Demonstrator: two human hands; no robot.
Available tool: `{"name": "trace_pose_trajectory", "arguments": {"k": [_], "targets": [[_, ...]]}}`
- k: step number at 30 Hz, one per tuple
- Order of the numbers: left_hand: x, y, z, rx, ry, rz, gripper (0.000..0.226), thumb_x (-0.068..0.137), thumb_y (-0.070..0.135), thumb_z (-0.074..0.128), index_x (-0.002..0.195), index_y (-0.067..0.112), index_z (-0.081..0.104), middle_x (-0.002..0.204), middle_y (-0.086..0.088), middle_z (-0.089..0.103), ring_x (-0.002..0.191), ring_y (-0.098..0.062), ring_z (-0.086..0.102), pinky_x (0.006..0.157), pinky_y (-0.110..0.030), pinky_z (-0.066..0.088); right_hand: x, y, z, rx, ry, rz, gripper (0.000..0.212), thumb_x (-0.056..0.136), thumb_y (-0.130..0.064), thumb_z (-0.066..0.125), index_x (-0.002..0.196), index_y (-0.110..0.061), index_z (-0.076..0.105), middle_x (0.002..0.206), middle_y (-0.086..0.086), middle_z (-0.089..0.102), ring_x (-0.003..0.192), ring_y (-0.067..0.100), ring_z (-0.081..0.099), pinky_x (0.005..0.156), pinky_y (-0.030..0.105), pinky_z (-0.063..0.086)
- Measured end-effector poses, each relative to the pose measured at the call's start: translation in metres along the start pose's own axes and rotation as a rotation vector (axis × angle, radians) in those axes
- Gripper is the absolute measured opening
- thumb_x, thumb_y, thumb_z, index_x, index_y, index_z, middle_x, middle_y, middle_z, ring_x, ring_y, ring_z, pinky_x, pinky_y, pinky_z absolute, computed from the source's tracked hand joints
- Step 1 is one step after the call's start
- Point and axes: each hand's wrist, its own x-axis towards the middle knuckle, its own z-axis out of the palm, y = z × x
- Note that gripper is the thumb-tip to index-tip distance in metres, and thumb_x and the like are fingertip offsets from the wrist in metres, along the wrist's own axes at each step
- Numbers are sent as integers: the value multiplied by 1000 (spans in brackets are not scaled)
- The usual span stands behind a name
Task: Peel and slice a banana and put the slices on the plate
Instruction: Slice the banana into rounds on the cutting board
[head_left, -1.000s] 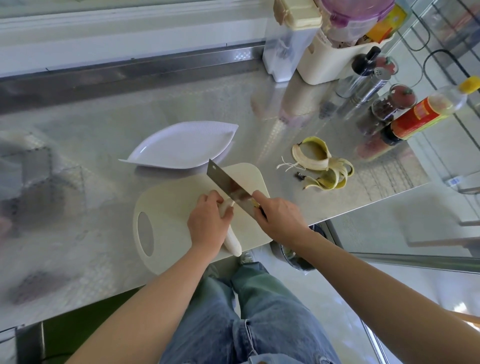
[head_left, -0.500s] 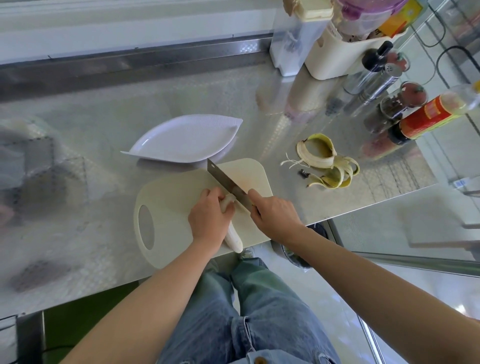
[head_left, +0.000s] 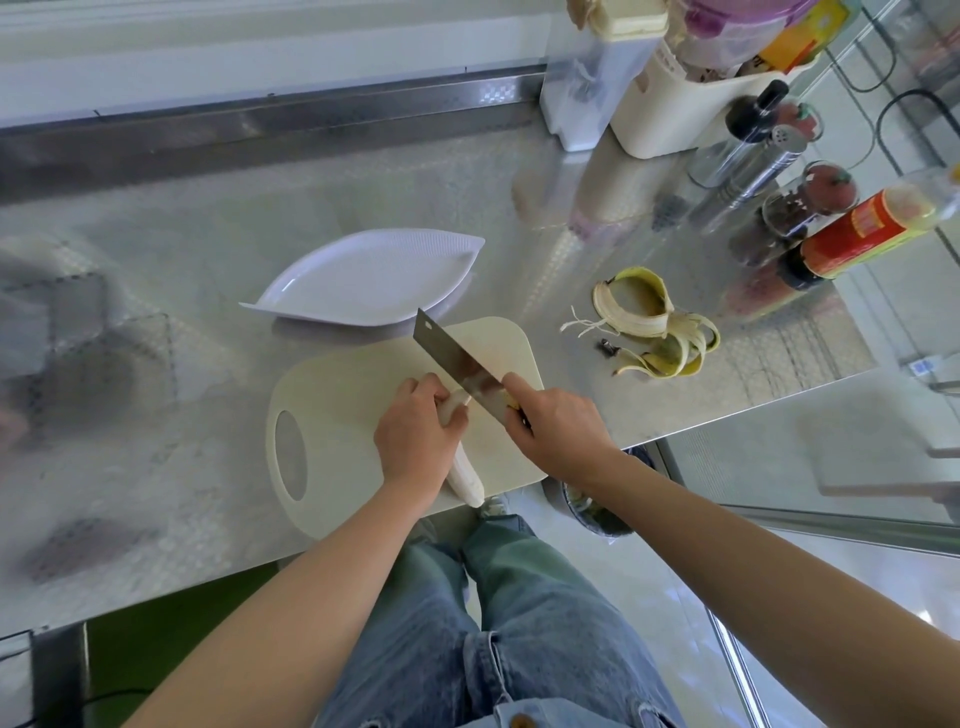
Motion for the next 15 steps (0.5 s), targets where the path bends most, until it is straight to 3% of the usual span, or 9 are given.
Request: {"name": "trace_pose_trajectory", "arguments": {"k": [7,12,15], "targets": [[0,0,0,-21,-7,-15,17,82,33,67,85,19,58,87,5,55,69,-18,52,57,-27,35,3,0,5,-30,-22,-6,19,98,-26,34,113,-17,41,63,6,48,53,25,45,47,26,24],[-1,1,-1,-25,-11,-30,16,82,33,67,85,20,58,86,6,53,69,-18,50,56,-28,32,7,-3,15,-2,-27,28,13,98,-26,35,105,-16,40,61,5,43,52,27,44,52,29,34],[-1,1,-1,-22,-4,-25,18,82,33,67,86,19,58,86,7,53,68,-16,50,57,-27,32,4,-4,10,44,29,39,9,96,-22,39,100,-15,43,57,3,42,48,27,40,47,26,27]]}}
